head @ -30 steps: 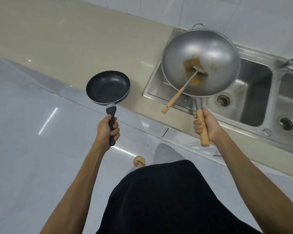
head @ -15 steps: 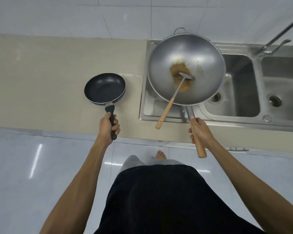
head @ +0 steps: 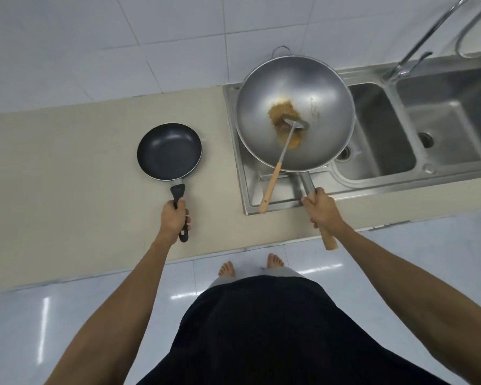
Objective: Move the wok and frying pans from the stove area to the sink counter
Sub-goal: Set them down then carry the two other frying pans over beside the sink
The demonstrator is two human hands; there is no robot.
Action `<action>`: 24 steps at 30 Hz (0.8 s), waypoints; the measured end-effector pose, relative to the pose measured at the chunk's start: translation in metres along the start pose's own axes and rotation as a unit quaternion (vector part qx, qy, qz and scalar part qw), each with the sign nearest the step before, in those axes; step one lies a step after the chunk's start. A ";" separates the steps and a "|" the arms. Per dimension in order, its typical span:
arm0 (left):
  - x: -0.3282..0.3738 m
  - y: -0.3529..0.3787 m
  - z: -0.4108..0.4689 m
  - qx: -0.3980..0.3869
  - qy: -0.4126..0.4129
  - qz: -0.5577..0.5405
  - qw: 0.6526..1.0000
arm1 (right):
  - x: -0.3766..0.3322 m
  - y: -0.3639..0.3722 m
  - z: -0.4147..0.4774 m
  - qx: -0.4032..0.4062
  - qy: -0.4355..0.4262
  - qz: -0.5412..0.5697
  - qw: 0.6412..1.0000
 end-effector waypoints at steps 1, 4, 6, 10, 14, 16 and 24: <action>0.000 -0.002 0.003 0.005 0.012 0.019 1.000 | -0.002 0.002 -0.002 0.007 -0.001 -0.023 1.000; 0.000 -0.001 0.005 0.009 0.033 0.055 0.998 | -0.007 0.003 -0.001 0.017 -0.009 -0.070 0.997; 0.000 -0.003 0.007 0.008 0.038 0.067 0.997 | -0.011 0.004 -0.002 0.023 -0.012 -0.077 0.997; 0.009 -0.014 0.015 0.038 0.081 0.176 0.980 | -0.012 0.007 -0.011 0.054 -0.015 -0.070 0.996; 0.019 -0.015 0.004 0.098 0.185 0.316 0.925 | -0.004 -0.001 -0.013 0.048 0.002 -0.026 0.998; 0.030 -0.009 -0.005 0.093 0.267 0.315 0.906 | -0.002 -0.012 -0.011 0.058 0.004 0.002 0.998; 0.108 0.086 -0.053 -0.037 0.470 0.329 0.818 | 0.036 -0.092 0.001 0.136 0.008 -0.019 0.990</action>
Point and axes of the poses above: each hand's wrist, its own z-axis towards the middle knuckle, its own y-axis out of the palm, x = y × z, the point moved 4 cm from there along z, towards the middle knuckle, and after that the axes turned 10 degrees about x, right-handed, at the moved point
